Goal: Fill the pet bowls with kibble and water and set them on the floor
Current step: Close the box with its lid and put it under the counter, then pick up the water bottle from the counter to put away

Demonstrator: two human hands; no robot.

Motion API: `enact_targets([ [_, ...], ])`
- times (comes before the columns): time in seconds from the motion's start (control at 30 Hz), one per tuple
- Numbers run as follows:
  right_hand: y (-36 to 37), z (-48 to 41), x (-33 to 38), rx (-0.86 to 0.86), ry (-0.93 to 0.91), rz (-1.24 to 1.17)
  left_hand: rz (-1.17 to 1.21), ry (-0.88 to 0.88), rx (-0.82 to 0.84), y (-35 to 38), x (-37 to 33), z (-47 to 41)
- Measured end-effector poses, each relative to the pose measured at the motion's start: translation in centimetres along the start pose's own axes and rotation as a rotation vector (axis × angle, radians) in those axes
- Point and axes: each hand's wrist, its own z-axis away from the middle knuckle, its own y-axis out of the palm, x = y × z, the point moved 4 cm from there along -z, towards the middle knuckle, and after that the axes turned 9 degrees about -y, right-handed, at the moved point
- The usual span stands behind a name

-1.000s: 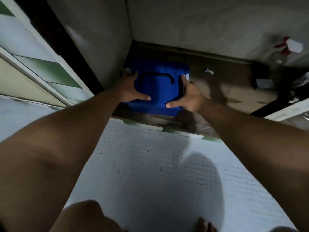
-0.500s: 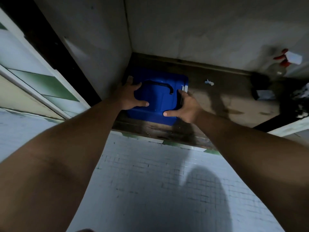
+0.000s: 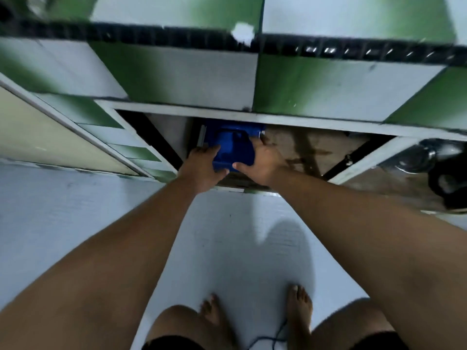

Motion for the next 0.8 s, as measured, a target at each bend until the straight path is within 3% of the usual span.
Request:
enact_targets([
  [0.4,-10.8,15.8,9.8,-0.035,-0.062,-0.104,0.07,0.134,-0.069,-12.0,-7.6,17.4],
  [0.8,-23.6,26.2,14.8,-0.24,-0.055,-0.163,0.097,0.284,-0.098,-21.2,-16.1,26.5],
])
